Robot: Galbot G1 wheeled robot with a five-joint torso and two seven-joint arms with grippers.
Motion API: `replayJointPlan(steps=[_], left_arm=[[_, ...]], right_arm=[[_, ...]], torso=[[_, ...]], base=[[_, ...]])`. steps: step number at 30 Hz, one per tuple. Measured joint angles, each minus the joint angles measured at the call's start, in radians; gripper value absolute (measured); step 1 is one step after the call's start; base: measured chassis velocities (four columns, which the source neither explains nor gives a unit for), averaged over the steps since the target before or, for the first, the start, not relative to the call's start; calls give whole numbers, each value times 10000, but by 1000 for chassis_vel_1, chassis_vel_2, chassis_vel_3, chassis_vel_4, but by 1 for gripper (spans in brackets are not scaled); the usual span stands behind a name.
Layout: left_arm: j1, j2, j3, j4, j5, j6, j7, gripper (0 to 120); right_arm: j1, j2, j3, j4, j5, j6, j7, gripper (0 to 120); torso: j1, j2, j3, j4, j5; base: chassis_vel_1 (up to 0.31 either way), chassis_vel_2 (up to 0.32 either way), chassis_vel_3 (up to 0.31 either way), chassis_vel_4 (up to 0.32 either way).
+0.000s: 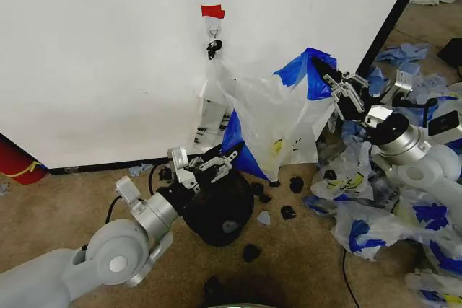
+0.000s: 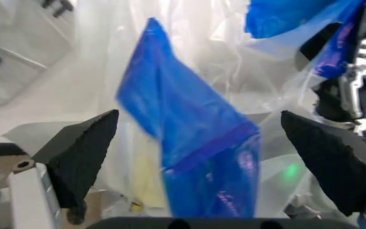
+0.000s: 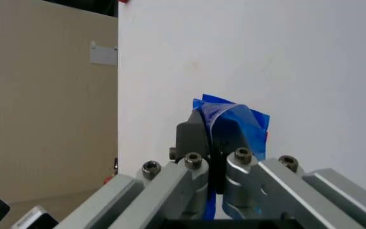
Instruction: Pick up the garbage bag from the wall and place it over the trash bin.
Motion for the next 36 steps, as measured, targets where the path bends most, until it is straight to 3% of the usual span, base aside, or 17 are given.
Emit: replayJointPlan(steps=[14,36], left_arm=[[44,-289,249,-418,-214,385,104,100],[-380,-753,564,44,-209,439,26,100]], right_arm=[[43,97,-64,-154,-43,3,-18,0],[107,179,-306,-198,-163,1,-2,0]], torso=[[0,0,0,0,0],[0,0,0,0,0]], base=[[0,0,0,0],[0,0,0,0]])
